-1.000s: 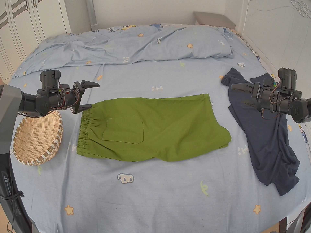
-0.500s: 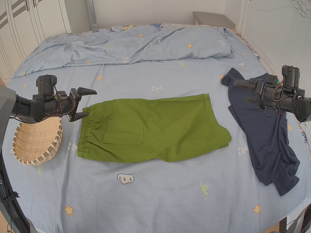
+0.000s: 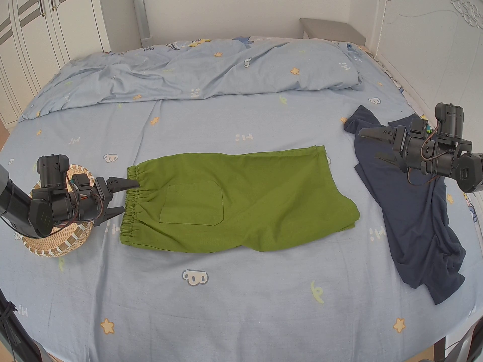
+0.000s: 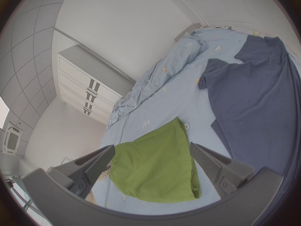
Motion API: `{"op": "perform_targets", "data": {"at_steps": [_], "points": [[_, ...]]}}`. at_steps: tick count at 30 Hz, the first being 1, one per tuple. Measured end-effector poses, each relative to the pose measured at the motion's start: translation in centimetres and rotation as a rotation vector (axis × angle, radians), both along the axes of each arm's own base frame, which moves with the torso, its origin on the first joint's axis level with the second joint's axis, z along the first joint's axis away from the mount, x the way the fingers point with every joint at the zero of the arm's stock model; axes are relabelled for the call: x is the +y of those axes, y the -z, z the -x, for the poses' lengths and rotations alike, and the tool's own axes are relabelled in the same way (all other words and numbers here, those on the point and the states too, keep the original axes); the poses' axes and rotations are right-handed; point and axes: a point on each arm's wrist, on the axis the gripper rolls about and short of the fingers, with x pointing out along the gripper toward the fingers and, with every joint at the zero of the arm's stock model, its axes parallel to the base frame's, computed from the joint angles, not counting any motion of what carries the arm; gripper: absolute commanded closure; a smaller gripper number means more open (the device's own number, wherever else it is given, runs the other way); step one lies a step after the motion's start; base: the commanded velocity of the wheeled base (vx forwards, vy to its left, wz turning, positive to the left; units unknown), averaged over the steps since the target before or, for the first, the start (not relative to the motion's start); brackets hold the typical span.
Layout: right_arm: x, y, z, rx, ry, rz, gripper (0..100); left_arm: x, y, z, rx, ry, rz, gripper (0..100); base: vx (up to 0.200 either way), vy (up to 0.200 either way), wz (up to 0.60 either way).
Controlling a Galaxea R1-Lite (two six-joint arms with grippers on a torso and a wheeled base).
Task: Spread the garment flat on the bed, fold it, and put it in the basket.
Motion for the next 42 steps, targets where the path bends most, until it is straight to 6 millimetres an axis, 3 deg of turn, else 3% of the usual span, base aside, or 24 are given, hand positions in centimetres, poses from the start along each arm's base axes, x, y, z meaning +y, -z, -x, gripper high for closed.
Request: {"op": "perform_targets", "data": {"at_steps": [6, 22, 42], "points": [[0.4, 0.2, 0.2, 0.005, -0.012, 0.002, 0, 0.1, 1.1, 0.5, 0.008, 0.009, -0.016, 0, 0.000, 0.000, 0.00], [0.9, 0.3, 0.1, 0.008, -0.024, 0.004, 0, 0.3, 3.6, -0.4, 0.040, 0.026, -0.062, 0, 0.000, 0.000, 0.00], [0.9, 0.4, 0.1, 0.010, -0.023, 0.004, 0, -0.8, 5.0, -2.2, 0.041, 0.072, -0.067, 0, 0.000, 0.000, 0.00]]}}
